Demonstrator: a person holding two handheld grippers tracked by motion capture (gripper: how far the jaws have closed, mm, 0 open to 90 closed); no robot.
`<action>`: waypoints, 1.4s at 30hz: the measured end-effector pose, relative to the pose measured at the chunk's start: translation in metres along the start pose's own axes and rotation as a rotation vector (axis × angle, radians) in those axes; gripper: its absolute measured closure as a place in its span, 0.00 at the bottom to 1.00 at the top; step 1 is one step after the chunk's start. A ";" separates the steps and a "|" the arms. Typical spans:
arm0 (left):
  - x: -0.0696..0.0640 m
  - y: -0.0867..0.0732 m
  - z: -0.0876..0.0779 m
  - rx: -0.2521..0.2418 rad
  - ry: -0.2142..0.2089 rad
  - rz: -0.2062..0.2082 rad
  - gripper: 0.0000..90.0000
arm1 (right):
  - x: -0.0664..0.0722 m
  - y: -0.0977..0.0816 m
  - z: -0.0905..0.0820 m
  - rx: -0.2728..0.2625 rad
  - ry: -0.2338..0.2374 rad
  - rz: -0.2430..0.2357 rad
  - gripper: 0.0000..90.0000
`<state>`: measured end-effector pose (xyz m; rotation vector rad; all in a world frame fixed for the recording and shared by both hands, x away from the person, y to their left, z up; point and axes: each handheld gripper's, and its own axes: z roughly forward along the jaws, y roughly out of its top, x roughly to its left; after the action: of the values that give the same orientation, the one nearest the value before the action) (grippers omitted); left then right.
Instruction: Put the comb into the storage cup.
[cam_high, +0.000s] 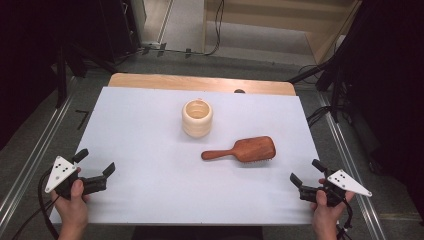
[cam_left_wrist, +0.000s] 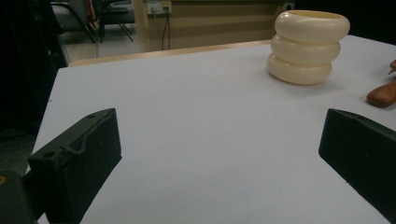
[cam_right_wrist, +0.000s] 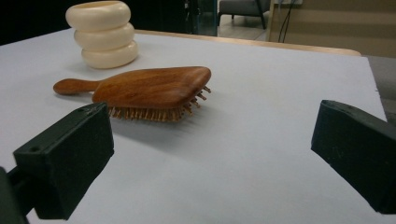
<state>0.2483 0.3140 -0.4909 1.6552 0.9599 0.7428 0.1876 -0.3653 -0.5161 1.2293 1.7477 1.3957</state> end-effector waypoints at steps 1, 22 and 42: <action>-0.002 0.001 0.000 0.007 0.003 0.018 0.00 | 0.001 0.000 0.001 0.000 0.001 -0.004 0.00; -0.054 0.059 0.018 0.022 -0.205 0.088 0.00 | 0.004 -0.001 0.002 -0.039 0.077 -0.038 0.00; -0.099 0.100 0.071 0.090 -0.318 0.171 0.00 | 0.003 -0.001 0.004 -0.044 0.096 -0.037 0.00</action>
<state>0.2825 0.1806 -0.4155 1.8832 0.6400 0.5319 0.1891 -0.3608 -0.5179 1.1175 1.7845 1.4856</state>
